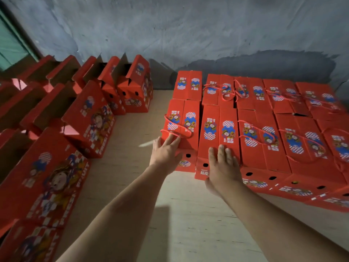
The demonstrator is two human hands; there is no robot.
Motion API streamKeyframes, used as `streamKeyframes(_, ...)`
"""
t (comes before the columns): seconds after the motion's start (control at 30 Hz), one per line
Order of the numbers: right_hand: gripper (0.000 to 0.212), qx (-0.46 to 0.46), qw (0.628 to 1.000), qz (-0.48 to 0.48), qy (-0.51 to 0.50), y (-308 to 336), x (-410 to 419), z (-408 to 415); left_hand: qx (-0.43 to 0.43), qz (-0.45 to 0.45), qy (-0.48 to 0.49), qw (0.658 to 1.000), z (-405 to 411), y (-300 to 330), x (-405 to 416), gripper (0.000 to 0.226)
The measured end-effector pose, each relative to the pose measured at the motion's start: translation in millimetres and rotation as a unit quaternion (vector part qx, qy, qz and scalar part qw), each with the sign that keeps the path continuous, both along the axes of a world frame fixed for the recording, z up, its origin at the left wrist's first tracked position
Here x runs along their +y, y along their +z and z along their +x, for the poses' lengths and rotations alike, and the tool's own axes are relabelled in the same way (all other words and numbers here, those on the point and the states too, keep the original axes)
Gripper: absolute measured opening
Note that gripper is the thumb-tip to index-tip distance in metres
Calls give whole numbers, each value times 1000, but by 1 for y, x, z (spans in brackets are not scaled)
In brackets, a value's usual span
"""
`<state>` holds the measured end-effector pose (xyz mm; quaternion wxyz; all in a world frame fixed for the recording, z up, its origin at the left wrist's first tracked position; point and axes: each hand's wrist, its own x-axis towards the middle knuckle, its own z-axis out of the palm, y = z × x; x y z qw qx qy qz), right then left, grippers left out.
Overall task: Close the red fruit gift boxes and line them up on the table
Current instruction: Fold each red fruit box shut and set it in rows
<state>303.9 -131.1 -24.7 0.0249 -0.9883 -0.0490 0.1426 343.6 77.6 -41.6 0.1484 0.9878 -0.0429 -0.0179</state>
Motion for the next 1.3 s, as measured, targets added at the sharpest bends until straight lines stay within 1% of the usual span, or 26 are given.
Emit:
streamKeyframes(0.07,106,14,1000,-5,-21,3,16,-6,-17,-57,8,998,-21,3,-1,54)
streamKeyframes(0.1,106,15,1000,10,-22,4,25,-10,-38,-94,9,995,-32,5,1,46)
streamKeyframes(0.17,104,6,998,59,6,4,48,-24,-75,-148,14,986,-54,10,12,35)
streamKeyframes(0.23,104,-7,991,119,55,4,75,-43,-88,-164,43,982,-79,16,35,34)
streamKeyframes(0.3,103,5,979,182,92,6,104,-62,-108,-136,82,982,-105,26,72,35)
streamKeyframes(0.4,103,71,960,232,138,15,149,-87,-122,-25,170,978,-145,41,144,45)
streamKeyframes(0.43,103,95,953,244,154,18,163,-95,-132,15,217,967,-159,46,171,50)
streamKeyframes(0.5,102,130,939,269,173,27,189,-107,-133,92,326,931,-183,58,221,65)
streamKeyframes(0.53,101,143,934,277,174,31,201,-113,-105,120,376,913,-193,64,243,78)
streamKeyframes(0.57,99,155,932,281,172,35,212,-118,-56,132,416,898,-202,69,261,91)
streamKeyframes(0.6,98,167,930,283,167,38,221,-123,-4,122,445,887,-208,72,276,100)
streamKeyframes(0.63,97,176,928,286,163,40,228,-128,45,81,463,881,-211,75,286,102)
streamKeyframes(0.67,96,182,926,288,161,41,234,-133,72,18,470,879,-213,77,293,93)
streamKeyframes(0.7,96,187,924,290,162,41,238,-137,64,-38,468,881,-215,78,296,72)
streamKeyframes(0.73,95,191,924,289,163,40,240,-141,24,-64,459,886,-216,75,299,47)
streamKeyframes(0.77,95,193,924,286,163,39,241,-144,-18,-61,451,890,-218,74,296,27)
streamKeyframes(0.8,94,196,925,283,160,38,241,-146,-49,-49,444,893,-220,73,292,16)
streamKeyframes(0.83,93,201,926,280,155,36,239,-147,-68,-39,439,895,-221,72,286,10)
streamKeyframes(0.9,91,208,929,270,146,35,234,-149,-80,-45,425,901,-221,72,273,9)
streamKeyframes(1.0,87,202,938,257,119,34,223,-148,-57,-55,386,919,-215,75,247,9)
streamKeyframes(1.07,86,197,938,266,105,36,215,-147,-40,-59,351,934,-208,77,224,9)
streamKeyframes(1.13,84,184,935,289,88,37,204,-147,-26,-75,335,939,-202,77,193,10)
streamKeyframes(1.23,69,163,917,364,13,34,182,-146,-18,-152,328,932,-201,72,140,8)
streamKeyframes(1.3,63,168,886,427,-63,36,164,-148,-26,-218,323,921,-208,65,102,13)
